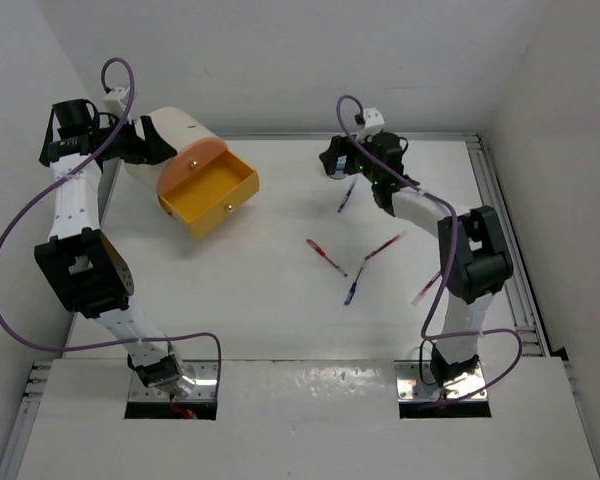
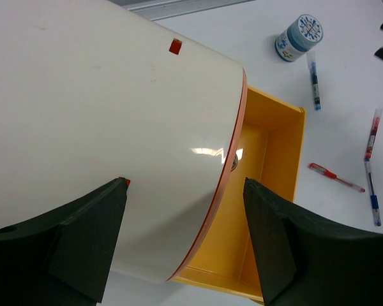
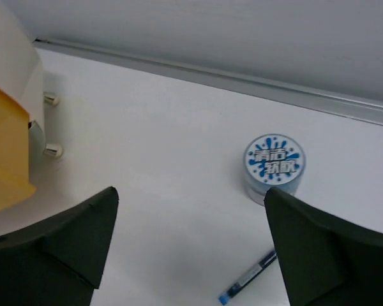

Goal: Sort the stationery into containers
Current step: Pick up the stationery from the center of the board.

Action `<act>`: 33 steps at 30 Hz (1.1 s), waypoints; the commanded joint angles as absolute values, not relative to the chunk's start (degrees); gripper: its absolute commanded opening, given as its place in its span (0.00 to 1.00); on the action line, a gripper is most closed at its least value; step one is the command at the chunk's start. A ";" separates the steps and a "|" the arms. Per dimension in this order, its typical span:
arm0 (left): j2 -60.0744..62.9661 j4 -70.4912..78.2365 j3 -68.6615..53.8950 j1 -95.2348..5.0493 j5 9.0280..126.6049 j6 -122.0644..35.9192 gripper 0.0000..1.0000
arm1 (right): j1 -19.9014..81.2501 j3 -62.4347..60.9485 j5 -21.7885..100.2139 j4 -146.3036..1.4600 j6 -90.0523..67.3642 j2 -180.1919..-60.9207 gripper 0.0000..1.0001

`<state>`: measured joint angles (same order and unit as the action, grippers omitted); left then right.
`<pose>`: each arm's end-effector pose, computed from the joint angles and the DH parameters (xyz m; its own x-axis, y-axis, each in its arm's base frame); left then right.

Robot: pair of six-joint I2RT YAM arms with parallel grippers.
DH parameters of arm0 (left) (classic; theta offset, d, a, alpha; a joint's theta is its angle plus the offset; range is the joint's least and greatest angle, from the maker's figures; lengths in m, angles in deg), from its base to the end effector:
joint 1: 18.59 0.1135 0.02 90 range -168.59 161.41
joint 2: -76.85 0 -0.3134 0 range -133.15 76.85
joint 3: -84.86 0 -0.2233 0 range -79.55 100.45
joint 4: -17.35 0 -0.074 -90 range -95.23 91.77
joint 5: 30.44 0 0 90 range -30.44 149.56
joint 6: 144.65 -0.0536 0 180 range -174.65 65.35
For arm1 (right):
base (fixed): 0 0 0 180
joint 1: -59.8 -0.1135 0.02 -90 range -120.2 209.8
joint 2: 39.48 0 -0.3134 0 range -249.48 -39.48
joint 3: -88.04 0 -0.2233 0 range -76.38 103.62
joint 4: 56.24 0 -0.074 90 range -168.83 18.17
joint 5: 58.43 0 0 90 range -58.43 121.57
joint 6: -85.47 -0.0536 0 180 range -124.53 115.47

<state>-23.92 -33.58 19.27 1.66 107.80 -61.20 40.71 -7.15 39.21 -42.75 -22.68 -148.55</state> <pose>0.3730 0.0950 0.4076 -0.5275 -0.1136 -0.8419 0.3890 0.8488 -0.3582 0.4237 0.1542 0.2942 -0.3072 0.2204 -0.9258 -0.3703 0.8685 0.3296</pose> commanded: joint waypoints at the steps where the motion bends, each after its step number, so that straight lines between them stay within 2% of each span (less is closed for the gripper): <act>1: -23.08 -32.95 19.06 1.36 108.95 -61.07 0.79 | 42.40 0.15 39.48 -52.13 -18.33 -151.26 0.98; 5: -23.25 -32.95 19.15 1.36 108.77 -60.89 0.79 | 43.80 7.54 37.56 -57.75 -16.05 -156.62 0.99; 11: -23.26 -32.60 18.45 1.18 108.87 -60.54 0.79 | 45.04 17.04 41.50 -57.41 -12.98 -166.28 0.99; 20: -23.43 -32.42 17.92 1.18 109.21 -60.54 0.79 | 45.12 33.02 38.16 -60.57 -10.59 -179.11 0.99; 27: -23.52 -32.95 18.36 1.18 108.69 -61.51 0.80 | 44.42 33.67 37.46 -60.14 -10.68 -181.51 0.95; 33: -24.22 -33.56 17.92 1.18 108.95 -61.95 0.79 | 44.60 28.31 37.37 -58.91 -11.30 -178.96 0.93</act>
